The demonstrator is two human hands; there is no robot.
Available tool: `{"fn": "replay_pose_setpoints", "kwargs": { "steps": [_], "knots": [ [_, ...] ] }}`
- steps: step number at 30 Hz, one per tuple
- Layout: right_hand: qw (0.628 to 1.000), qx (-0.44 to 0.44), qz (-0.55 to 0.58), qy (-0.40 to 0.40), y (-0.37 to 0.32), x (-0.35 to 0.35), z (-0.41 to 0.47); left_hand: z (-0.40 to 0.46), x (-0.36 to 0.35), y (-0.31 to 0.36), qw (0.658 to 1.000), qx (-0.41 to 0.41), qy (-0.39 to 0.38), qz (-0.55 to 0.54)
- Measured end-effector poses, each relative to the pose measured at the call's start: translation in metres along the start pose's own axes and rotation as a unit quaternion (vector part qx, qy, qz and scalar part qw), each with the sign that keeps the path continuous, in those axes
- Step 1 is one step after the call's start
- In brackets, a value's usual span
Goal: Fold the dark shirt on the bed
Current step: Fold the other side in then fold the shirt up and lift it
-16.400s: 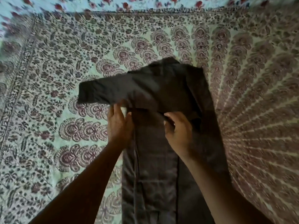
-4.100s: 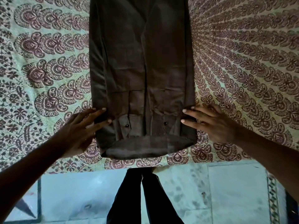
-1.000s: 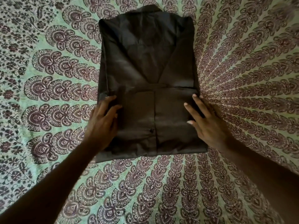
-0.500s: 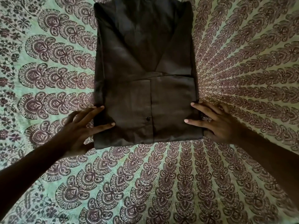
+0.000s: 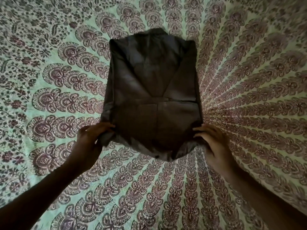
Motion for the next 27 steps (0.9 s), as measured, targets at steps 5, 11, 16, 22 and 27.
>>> {"fn": "replay_pose_setpoints", "kwargs": {
  "steps": [5,11,16,22,27],
  "knots": [
    [0.976,-0.113,0.177,0.061,-0.014,0.035,0.054,0.053,0.036,0.015,0.986,0.091,0.093,-0.104],
    [0.962,-0.128,0.169,0.171,-0.016,0.072,0.132,0.120,0.068,-0.008,0.962,0.164,0.197,-0.088],
    [0.952,-0.129,0.137,0.240,-0.014,0.094,0.208,0.189,0.085,-0.013,0.954,0.134,0.259,-0.067],
    [0.941,-0.190,0.087,0.266,-0.001,0.098,0.308,0.277,0.090,-0.035,0.950,0.165,0.267,0.000],
    [0.932,-0.321,-0.028,0.164,0.022,0.073,0.369,0.323,0.066,-0.075,0.947,0.268,0.176,0.036]
  ]
}}
Point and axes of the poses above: each hand's wrist, its own z-axis towards the middle knuckle, its own x-axis out of the back of the hand, y = z × x, the point moved 9 cm from there along z, towards the middle knuckle, and after that the axes turned 4 degrees about -x, right-handed, at the moved point
